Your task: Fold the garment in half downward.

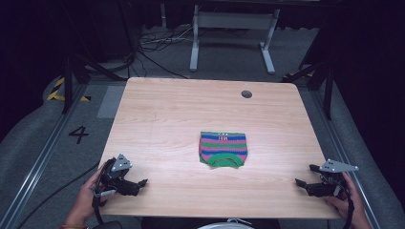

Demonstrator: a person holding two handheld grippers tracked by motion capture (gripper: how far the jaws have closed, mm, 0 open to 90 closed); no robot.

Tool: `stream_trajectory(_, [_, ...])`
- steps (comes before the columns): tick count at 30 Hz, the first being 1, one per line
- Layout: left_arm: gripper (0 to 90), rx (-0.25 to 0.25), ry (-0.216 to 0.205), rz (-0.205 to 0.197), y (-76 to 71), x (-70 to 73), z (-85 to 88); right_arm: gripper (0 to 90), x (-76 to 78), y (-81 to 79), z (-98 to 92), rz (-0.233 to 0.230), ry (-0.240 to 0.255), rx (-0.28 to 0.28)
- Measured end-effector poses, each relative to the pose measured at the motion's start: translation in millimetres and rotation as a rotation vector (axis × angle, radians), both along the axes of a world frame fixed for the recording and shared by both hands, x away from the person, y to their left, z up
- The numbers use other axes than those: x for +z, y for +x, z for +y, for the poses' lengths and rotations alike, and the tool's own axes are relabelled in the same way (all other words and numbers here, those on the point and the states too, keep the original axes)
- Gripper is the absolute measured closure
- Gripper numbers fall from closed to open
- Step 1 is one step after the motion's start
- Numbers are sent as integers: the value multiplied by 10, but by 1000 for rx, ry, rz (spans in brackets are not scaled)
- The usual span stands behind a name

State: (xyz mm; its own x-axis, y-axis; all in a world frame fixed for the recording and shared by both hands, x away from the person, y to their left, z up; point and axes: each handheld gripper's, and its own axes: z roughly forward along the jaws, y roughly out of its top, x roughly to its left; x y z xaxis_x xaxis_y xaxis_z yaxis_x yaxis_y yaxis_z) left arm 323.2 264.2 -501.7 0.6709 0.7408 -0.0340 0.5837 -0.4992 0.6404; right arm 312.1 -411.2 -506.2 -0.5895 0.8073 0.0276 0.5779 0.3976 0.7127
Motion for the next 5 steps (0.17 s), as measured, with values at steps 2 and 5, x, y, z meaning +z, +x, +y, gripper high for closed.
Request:
stream_trajectory(2, [0, 1, 0, -1, 0, -1, 0, 114, 0, 0, 0, 0, -1, -1])
stream_trajectory(5, [0, 1, 0, -2, 0, -1, 0, 114, 0, 1, 0, 0, -1, -1])
